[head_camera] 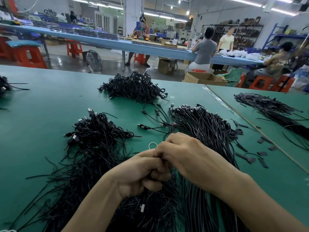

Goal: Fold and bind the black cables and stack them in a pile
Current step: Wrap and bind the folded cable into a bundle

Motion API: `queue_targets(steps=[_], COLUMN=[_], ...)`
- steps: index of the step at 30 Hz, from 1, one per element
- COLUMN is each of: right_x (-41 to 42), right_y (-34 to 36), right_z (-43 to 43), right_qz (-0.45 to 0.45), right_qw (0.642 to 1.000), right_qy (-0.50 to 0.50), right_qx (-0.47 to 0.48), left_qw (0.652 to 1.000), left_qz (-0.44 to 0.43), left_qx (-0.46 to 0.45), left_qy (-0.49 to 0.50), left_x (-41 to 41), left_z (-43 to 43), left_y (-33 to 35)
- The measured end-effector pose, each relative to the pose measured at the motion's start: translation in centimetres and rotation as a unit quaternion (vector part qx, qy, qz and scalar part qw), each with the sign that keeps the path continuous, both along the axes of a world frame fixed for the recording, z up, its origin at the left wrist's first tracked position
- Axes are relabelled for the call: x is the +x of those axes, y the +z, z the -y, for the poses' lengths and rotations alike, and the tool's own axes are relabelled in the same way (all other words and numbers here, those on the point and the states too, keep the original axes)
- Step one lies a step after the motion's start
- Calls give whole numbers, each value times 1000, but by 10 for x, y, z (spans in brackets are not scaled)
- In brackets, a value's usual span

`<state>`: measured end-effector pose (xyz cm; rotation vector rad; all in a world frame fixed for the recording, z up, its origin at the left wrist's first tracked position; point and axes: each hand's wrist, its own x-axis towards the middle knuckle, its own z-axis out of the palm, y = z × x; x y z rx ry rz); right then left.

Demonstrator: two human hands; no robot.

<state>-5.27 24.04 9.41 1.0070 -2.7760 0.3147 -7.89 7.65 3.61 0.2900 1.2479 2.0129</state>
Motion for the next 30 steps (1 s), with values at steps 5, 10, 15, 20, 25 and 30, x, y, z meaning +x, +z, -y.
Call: queue_targets(steps=[5,10,15,20,25,30], right_x=[-1,-3,-2,1,3,5], right_y=[-9,-23,-24,-28,-20,-8], right_z=[-4,-1,10,19,18,16], right_qz=[-54,-63,-71,-108,-132,-170], right_qw=[998,970,923,926,956,981], right_qy=[16,-44,-87,-86,-56,-49], right_qx=[-33,-229,-369,-351,-256,-83], left_qw=[1000,994,984,980,973,971], left_qz=[12,71,30,22,-24,-34], left_qx=[1,88,153,135,115,82], left_qy=[-5,3,88,147,197,220], left_x=[0,1,6,9,10,9], left_z=[1,-1,-9,-13,-12,-16], left_y=[3,13,17,18,22,19])
